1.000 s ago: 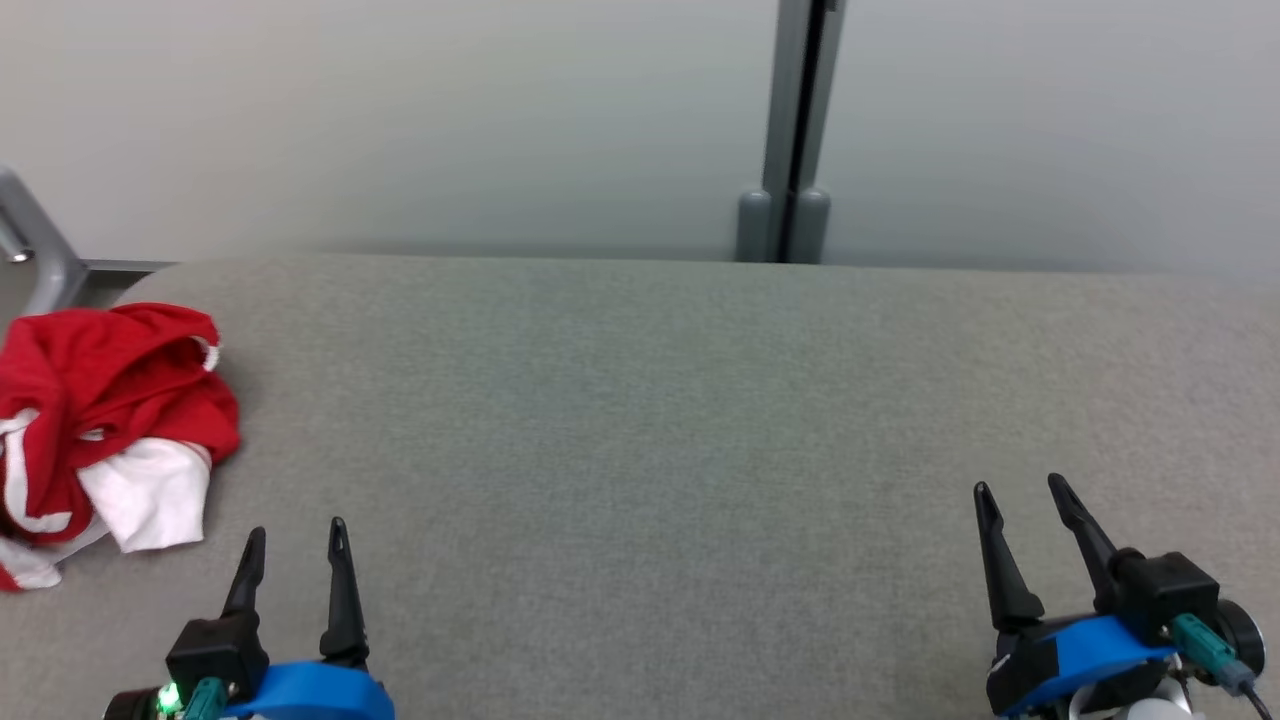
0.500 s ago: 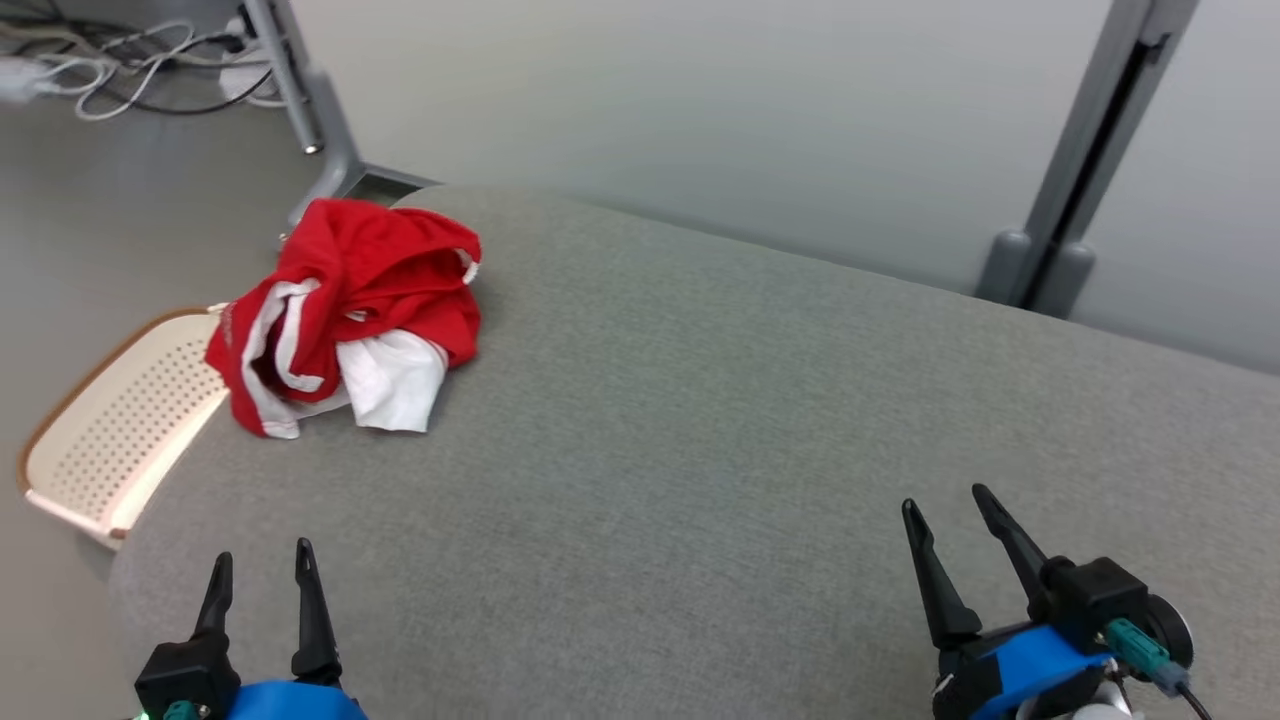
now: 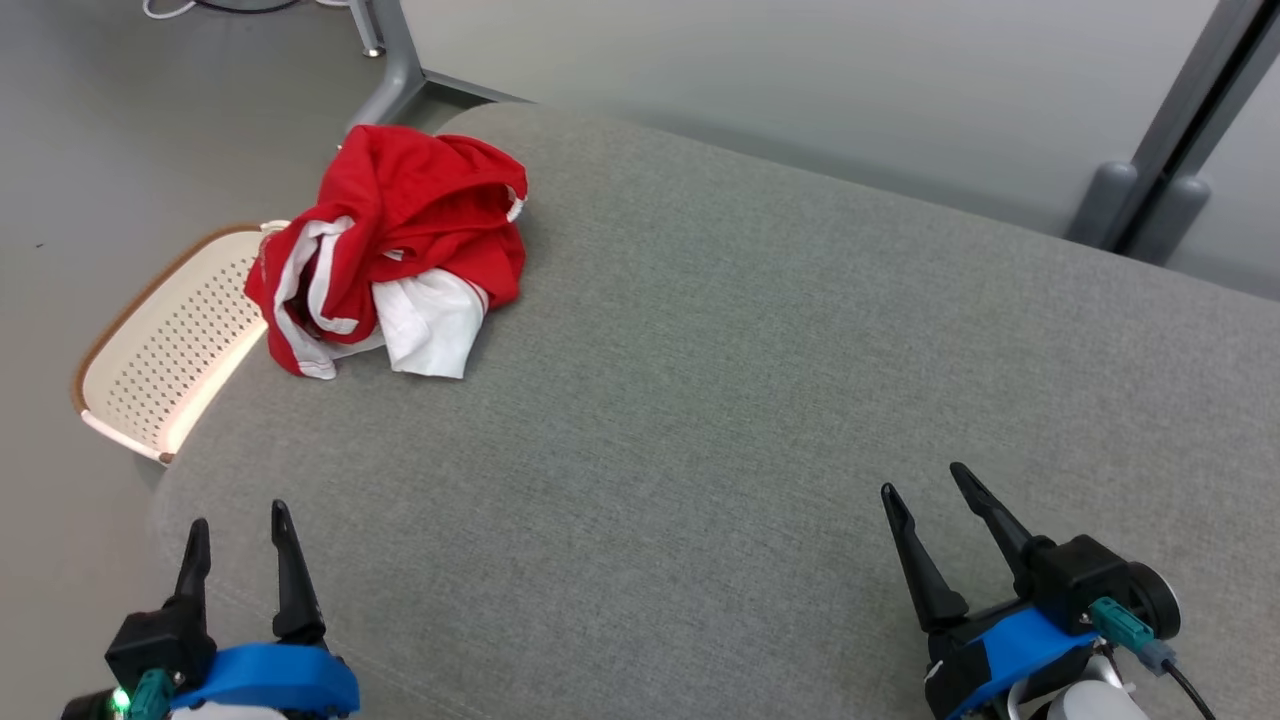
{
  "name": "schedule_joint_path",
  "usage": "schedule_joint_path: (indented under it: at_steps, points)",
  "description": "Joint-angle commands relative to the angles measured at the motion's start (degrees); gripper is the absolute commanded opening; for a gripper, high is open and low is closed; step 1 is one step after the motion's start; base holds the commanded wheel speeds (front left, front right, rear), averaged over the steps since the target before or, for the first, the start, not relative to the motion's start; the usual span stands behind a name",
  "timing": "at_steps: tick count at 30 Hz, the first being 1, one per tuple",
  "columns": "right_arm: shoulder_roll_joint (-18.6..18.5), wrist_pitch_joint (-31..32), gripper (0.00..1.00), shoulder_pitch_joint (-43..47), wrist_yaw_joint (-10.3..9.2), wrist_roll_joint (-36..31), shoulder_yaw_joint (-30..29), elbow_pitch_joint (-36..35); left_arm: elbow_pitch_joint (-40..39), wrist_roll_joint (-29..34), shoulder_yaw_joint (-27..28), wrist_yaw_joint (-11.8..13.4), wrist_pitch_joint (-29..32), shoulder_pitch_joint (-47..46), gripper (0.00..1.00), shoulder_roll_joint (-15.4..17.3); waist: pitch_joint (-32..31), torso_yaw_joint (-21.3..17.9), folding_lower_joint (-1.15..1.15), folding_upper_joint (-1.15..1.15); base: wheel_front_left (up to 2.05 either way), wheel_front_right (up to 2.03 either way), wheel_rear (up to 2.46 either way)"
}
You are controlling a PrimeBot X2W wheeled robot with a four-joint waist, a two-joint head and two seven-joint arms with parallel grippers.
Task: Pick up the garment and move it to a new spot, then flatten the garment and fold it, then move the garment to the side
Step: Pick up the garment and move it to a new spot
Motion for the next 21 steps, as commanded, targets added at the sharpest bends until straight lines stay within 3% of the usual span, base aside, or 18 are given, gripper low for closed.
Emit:
schedule_joint_path:
  at_steps: [1, 12, 21]
  points:
    - [-0.8, -0.2, 1.0, -0.8, 0.01, 0.2, 0.2, -0.2, 0.5, 0.6, 0.6, 0.3, -0.2, -1.9, 1.0, -0.1, 0.8, -0.4, 0.0, 0.0, 0.0, 0.0, 0.0]
    - [-7.4, -0.2, 1.0, -4.0, 0.01, 1.4, 3.1, -2.9, 9.2, 4.2, 4.9, 0.6, -0.2, -19.5, 1.0, 3.7, 10.0, -5.6, 0.0, 0.0, 0.0, 0.0, 0.0]
    - [-11.3, -0.2, 1.0, -5.9, 0.01, 3.0, 3.6, -4.2, 17.0, 3.0, 9.7, 3.8, -0.2, -29.9, 1.0, 7.1, 15.9, -9.9, 0.0, 0.0, 0.0, 0.0, 0.0]
